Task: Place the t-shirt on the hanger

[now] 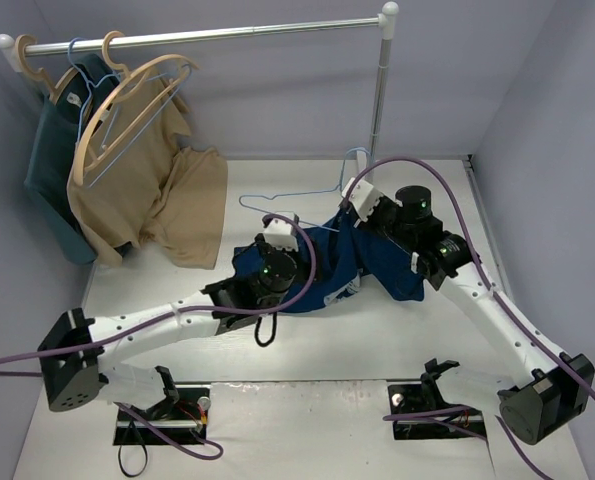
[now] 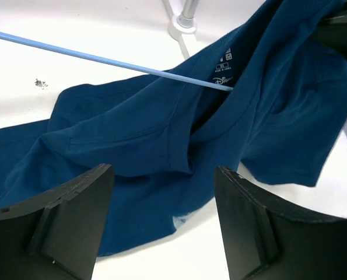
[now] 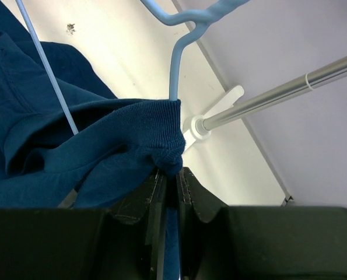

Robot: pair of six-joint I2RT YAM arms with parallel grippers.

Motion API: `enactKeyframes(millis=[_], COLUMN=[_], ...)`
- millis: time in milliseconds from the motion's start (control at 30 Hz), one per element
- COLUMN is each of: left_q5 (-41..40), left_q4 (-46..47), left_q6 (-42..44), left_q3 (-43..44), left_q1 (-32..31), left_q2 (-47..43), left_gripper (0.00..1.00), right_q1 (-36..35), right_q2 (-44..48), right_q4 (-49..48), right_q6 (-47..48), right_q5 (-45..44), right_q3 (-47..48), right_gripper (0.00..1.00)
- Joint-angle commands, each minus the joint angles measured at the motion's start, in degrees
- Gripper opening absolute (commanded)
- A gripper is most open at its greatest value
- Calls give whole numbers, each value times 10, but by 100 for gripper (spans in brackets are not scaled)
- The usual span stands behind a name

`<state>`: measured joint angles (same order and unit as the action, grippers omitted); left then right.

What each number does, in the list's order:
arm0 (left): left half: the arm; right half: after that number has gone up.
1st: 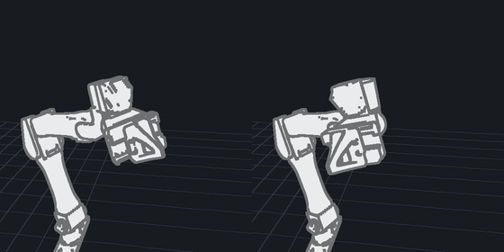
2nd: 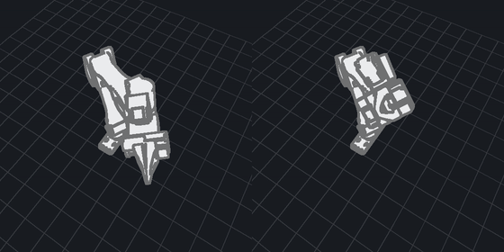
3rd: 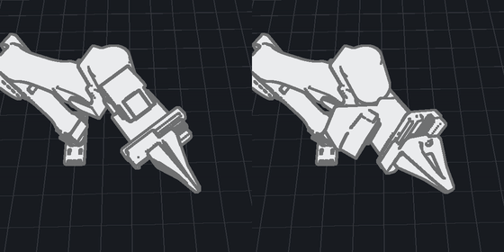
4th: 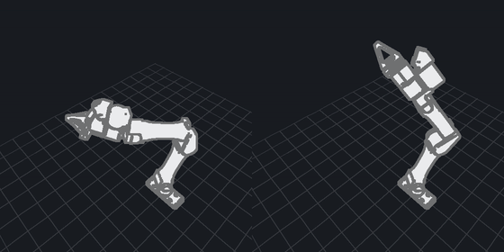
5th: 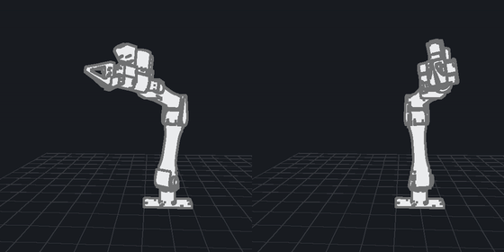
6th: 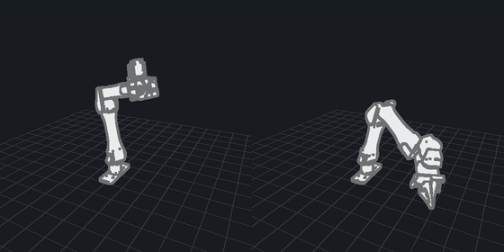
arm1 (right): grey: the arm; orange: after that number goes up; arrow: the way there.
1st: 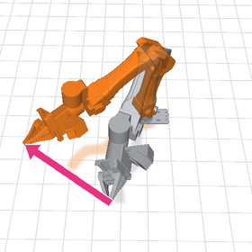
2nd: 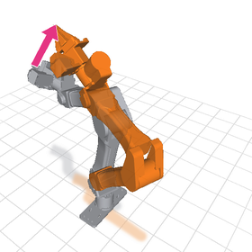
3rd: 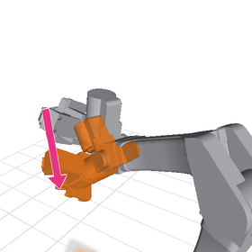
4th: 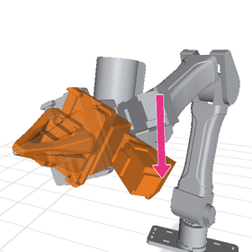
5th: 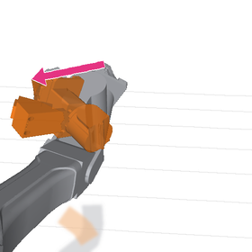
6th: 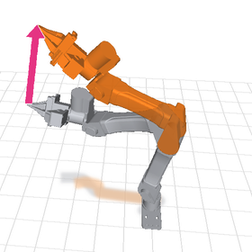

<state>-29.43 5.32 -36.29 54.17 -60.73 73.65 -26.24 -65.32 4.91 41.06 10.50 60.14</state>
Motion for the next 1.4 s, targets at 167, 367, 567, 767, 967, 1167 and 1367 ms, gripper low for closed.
enactKeyframes(millis=[167,367,567,767,967,1167,1367], left_q5=[-70,-81,-75,-92,-116,-121,-117], left_q4=[45,43,40,12,-51,-86,-92], left_q6=[-17,-19,-21,-19,-40,-63,-70], left_q3=[84,120,143,159,170,159,132], left_q1=[-13,-13,-13,-12,-8,3,38], left_q2=[90,149,180,209,228,235,204], left_gripper=[66,58,58,51,41,30,12], right_q1=[-11,-13,-13,-13,-13,-12,-12], right_q2=[-8,-8,-5,-3,-2,-2,2], right_q4=[-59,-50,-51,-51,-51,-51,-31], right_q6=[-42,-41,-43,-48,-46,-45,-44], right_q5=[-52,-49,-43,-36,-34,-31,-31], right_q3=[46,49,42,39,39,40,41], right_gripper=[0,0,0,0,0,0,0])
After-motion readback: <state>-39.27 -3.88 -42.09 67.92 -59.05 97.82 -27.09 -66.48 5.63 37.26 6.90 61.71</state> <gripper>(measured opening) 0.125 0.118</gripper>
